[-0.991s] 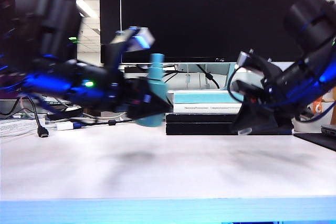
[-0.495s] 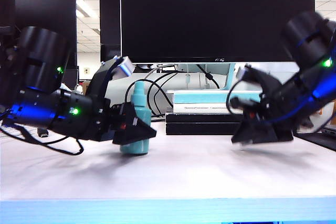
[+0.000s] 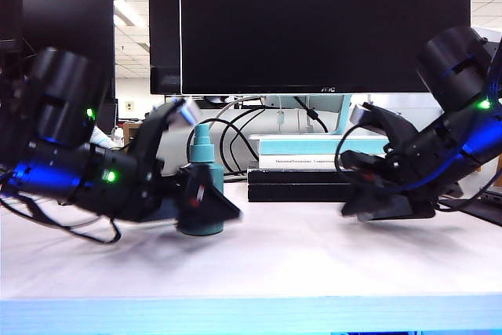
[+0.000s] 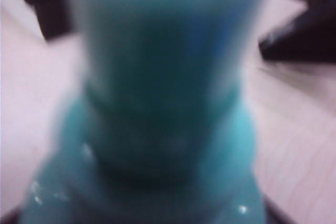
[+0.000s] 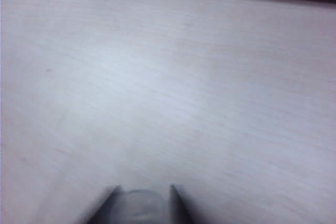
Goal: Pick up the sprayer with the left hand and remove the lid with the right hand then place it on the table.
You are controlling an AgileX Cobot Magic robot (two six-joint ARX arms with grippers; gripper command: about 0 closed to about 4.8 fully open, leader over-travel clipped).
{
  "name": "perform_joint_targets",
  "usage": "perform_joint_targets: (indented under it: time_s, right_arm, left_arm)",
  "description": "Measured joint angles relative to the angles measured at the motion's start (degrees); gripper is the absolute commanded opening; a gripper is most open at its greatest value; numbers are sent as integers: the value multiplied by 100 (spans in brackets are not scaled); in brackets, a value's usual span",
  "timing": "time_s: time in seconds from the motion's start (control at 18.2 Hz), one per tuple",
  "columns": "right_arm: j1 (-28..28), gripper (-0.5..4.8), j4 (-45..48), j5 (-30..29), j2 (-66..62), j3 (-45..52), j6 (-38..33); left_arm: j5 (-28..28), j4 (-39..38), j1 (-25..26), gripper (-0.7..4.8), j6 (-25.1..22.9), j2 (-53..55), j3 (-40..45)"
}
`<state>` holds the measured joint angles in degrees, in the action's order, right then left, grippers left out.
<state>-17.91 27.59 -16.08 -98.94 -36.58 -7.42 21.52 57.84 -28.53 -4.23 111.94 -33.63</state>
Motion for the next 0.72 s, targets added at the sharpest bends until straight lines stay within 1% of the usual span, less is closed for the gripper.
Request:
perform_joint_targets:
  time_s: [0.06, 0.11, 0.17, 0.22, 0.39, 0.5, 0.61, 0.66, 0.72]
  right_arm:
    - [-2, 257, 31, -11, 2, -9, 0]
    - [-9, 303, 42, -46, 2, -9, 0]
    - [13, 441, 44, -90, -2, -4, 4]
    - [9, 479, 94, -133, -2, -4, 4]
    - [0, 479, 278, -188, -2, 9, -46]
    - [11, 479, 286, -170, 227, 24, -136]
    - [22, 479, 293, -170, 662, 22, -138]
    - [35, 479, 291, -164, 1091, 24, -146]
    - [44, 479, 278, -74, 1694, 22, -151]
  left_arm:
    - [0, -20, 0, 479, 0, 2, 2]
    - [0, 9, 0, 479, 20, 0, 0]
    - [-7, 24, 2, 479, 13, 0, 0]
    - [-66, 85, 0, 479, 20, 0, 0]
    - [-232, 442, 0, 479, 24, -52, 0]
    - [-455, 446, 2, 479, 17, -503, 44]
    - [-782, 400, 24, 479, -105, -1193, 131]
    - [-820, 125, 162, 479, -122, -1770, 186]
    - [-859, -389, 361, 479, 83, -2450, 192]
